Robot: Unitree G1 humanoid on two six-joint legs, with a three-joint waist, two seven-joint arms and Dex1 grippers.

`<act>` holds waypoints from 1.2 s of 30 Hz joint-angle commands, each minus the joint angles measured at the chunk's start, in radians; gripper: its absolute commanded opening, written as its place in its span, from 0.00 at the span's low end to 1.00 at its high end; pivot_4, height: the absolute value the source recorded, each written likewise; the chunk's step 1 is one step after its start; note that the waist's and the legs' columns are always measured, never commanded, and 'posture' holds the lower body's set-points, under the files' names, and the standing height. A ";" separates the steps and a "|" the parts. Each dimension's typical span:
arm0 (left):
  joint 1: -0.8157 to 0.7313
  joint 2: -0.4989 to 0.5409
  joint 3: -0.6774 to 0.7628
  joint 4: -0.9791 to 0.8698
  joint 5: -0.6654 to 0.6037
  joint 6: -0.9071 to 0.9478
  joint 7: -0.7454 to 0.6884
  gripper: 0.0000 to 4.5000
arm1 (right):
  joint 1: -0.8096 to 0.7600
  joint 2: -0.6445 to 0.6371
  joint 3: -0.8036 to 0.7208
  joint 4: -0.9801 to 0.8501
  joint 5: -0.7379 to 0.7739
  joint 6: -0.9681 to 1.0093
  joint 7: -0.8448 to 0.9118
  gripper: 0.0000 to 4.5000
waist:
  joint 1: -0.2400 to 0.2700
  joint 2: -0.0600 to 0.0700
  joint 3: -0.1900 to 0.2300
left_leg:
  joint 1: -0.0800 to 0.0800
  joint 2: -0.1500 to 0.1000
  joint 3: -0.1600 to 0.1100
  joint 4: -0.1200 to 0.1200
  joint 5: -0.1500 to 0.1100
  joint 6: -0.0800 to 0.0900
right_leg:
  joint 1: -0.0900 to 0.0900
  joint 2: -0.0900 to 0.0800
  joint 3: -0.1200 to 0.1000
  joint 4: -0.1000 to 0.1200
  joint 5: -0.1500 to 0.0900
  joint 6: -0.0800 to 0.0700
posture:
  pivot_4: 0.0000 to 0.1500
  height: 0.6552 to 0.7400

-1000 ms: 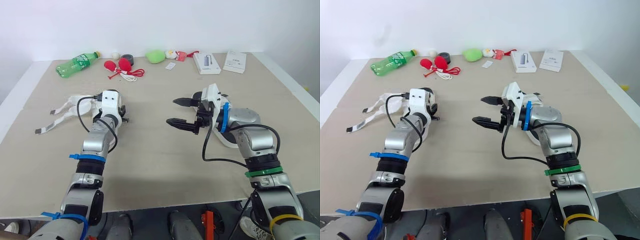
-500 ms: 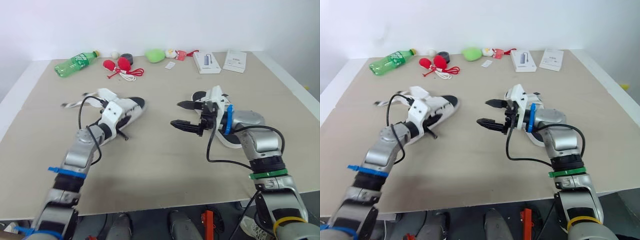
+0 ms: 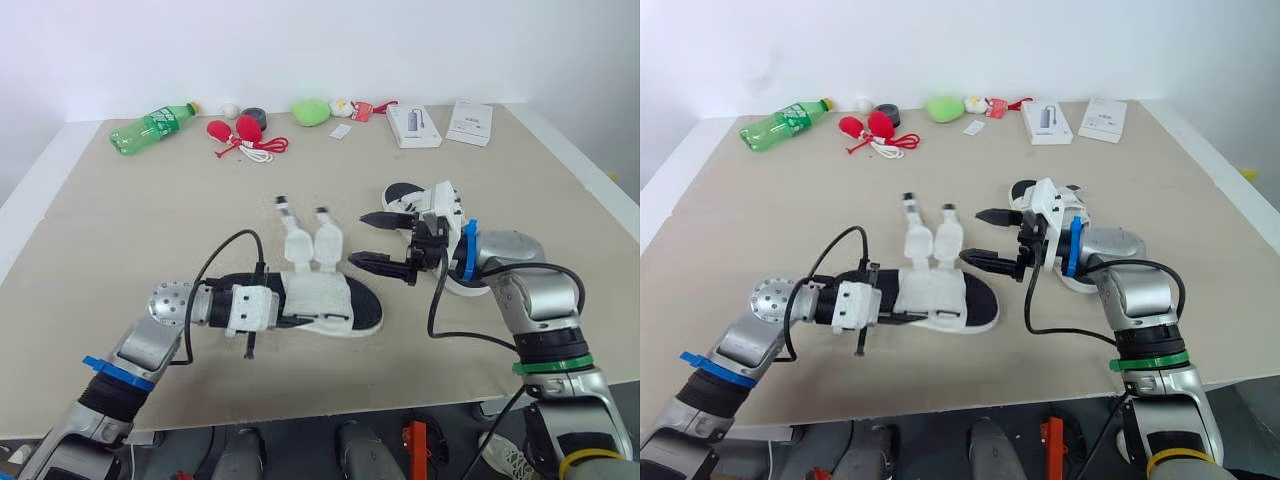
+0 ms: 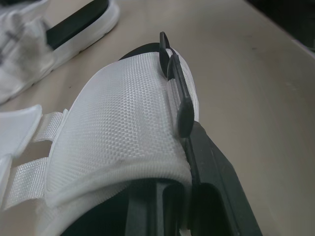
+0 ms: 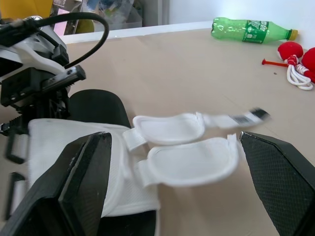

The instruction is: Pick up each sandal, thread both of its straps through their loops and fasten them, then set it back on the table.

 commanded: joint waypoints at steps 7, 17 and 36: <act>-0.029 -0.029 0.019 -0.058 0.028 0.145 0.109 0.00 | 0.022 -0.024 -0.020 -0.070 0.014 0.003 -0.008 1.00 | -0.001 0.000 0.000 | 0.000 0.000 0.000 0.001 0.000 0.000 | 0.000 0.000 0.000 0.000 0.000 0.001 | 1.00 1.00; 0.008 -0.037 0.018 -0.163 0.014 0.285 0.157 0.00 | 0.012 -0.026 -0.006 -0.050 0.002 -0.013 0.008 1.00 | 0.000 0.000 0.000 | 0.000 0.000 0.000 0.001 0.000 0.000 | 0.000 0.000 0.000 0.000 0.000 0.001 | 1.00 1.00; -0.013 0.069 0.061 -0.284 -0.167 0.529 0.020 0.95 | 0.002 -0.017 0.014 -0.012 -0.029 -0.054 0.038 1.00 | -0.001 0.000 0.000 | 0.000 0.000 0.000 0.001 0.000 0.000 | 0.000 0.000 0.000 0.000 0.000 0.001 | 1.00 1.00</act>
